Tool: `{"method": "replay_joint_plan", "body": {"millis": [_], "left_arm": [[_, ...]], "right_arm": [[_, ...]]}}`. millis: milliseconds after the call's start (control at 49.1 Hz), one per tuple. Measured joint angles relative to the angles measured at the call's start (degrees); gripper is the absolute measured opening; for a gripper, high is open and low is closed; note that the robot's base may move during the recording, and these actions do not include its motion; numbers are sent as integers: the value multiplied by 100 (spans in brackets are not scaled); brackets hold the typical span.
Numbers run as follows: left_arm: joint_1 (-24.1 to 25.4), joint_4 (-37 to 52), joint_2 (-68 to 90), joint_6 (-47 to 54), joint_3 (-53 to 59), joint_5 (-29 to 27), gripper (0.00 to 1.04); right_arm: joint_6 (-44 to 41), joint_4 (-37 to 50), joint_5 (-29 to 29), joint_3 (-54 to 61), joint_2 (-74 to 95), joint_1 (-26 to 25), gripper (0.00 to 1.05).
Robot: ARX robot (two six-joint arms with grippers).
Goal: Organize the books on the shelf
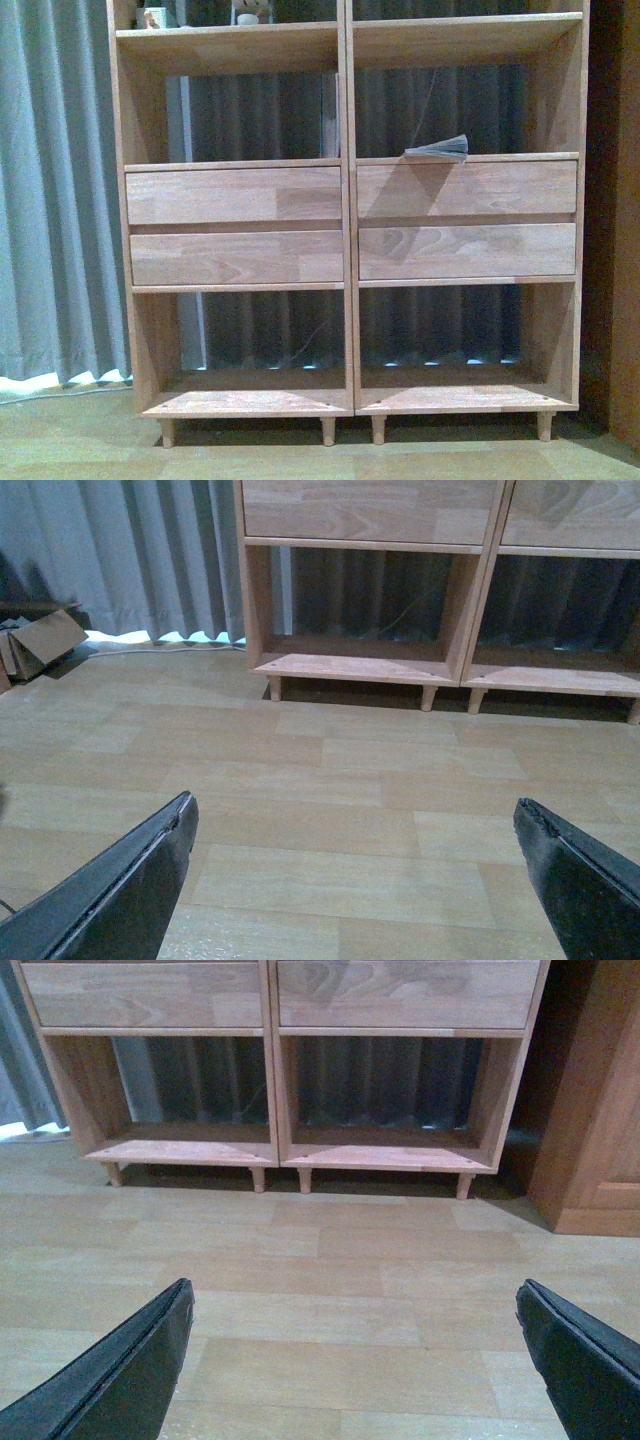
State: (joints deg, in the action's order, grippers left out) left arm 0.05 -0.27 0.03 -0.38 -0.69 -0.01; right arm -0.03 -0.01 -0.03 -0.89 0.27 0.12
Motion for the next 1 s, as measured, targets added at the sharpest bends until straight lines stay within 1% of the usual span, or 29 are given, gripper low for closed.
{"method": "replay_joint_plan", "body": {"millis": [997], "left_arm": [[0,0,0,0,0,0,97]], "right_arm": [[0,0,0,0,0,0,98]]}}
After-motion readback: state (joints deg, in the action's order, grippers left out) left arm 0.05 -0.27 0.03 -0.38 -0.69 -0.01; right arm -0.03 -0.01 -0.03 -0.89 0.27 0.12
